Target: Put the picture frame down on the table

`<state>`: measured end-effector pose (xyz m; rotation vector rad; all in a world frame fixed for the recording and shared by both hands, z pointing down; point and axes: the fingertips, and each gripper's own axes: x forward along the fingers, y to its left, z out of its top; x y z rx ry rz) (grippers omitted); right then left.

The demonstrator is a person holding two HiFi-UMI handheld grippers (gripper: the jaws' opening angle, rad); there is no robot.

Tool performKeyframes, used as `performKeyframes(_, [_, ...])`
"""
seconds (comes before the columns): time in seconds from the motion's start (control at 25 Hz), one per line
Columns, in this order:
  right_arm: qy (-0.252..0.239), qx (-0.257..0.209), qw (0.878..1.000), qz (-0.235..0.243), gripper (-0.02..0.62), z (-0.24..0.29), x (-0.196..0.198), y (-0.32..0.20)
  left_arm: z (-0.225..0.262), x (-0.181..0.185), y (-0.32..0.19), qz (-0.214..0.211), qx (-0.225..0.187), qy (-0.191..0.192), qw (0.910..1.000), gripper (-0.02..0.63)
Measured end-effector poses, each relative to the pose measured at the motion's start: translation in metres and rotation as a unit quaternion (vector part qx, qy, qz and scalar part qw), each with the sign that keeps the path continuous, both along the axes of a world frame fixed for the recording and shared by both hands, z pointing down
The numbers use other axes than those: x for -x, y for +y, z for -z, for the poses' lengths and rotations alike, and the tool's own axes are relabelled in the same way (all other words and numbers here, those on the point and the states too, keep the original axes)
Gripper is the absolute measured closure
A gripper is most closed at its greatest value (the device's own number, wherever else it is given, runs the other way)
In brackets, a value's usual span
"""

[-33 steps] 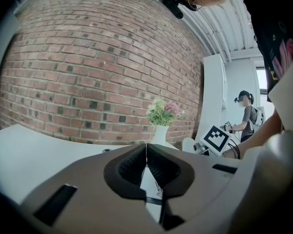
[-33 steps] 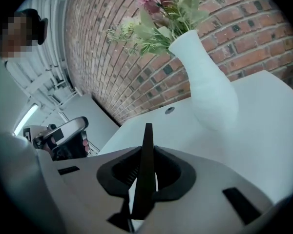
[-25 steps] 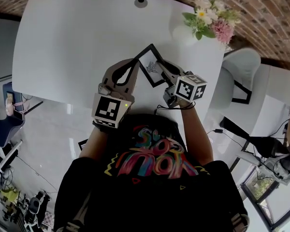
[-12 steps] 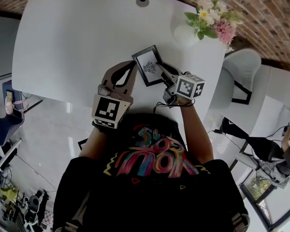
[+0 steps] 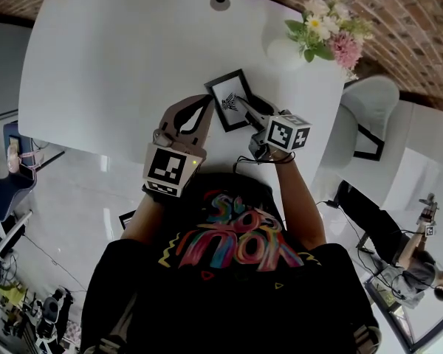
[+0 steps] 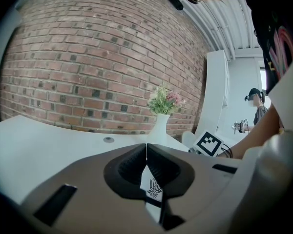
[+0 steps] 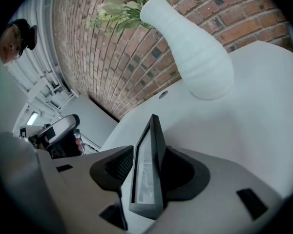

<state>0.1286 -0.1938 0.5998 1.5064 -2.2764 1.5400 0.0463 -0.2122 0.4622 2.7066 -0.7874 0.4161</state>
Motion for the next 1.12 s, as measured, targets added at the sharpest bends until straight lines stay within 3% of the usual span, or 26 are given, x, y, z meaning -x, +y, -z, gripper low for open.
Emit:
performKeyframes(0.24, [0.009, -0.021, 0.999, -0.03, 0.327, 0.003, -0.007, -0.004, -0.001, 0.0, 0.0, 0.001, -0.001, -0.001, 1.0, 0.581])
performKeyframes(0.44, [0.047, -0.042, 0.996, -0.059, 0.311, 0.006, -0.02, -0.007, 0.0, 0.001, -0.001, 0.001, -0.001, -0.001, 1.0, 0.581])
performKeyframes(0.6, [0.074, -0.043, 0.995, -0.051, 0.308, 0.003, -0.02, -0.005, -0.001, 0.002, 0.0, 0.001, 0.0, -0.001, 1.0, 0.581])
performKeyframes(1.12, [0.055, -0.023, 0.995, -0.076, 0.31, 0.0, -0.037, 0.002, 0.003, 0.002, 0.0, 0.001, -0.007, 0.0, 1.0, 0.581])
